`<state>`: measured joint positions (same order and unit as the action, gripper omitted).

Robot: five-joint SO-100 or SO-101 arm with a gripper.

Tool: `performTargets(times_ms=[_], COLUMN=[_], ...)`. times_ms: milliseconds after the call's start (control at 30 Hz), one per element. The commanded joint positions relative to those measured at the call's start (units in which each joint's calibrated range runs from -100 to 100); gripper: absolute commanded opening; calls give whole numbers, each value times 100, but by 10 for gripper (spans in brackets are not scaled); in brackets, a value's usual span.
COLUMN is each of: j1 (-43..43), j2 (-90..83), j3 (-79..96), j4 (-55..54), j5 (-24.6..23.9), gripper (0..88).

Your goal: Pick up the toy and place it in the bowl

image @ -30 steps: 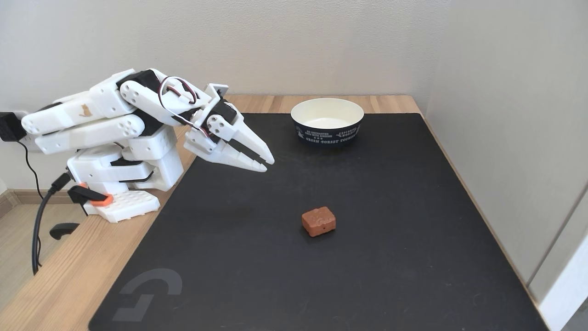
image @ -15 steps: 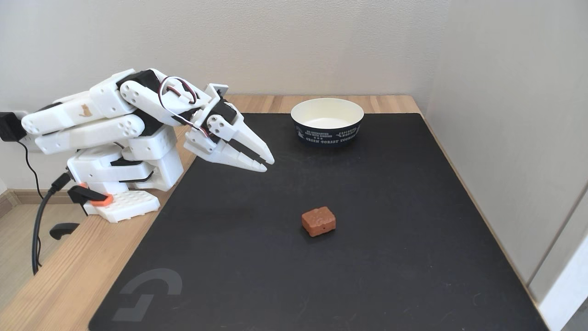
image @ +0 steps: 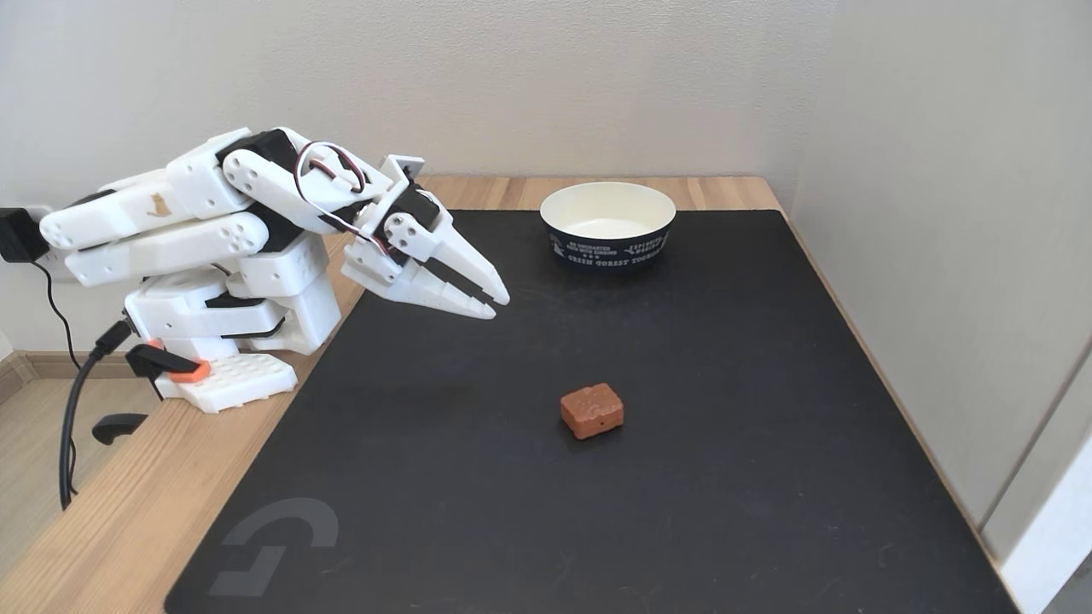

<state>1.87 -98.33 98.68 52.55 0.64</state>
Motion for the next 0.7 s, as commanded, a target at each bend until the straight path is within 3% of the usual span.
performTargets(times_ms=[0,667], j1=[1,126], j2=[-91,-91], j3=[78,78], j4=[28,3], j5=[19,-7], gripper=[25,28])
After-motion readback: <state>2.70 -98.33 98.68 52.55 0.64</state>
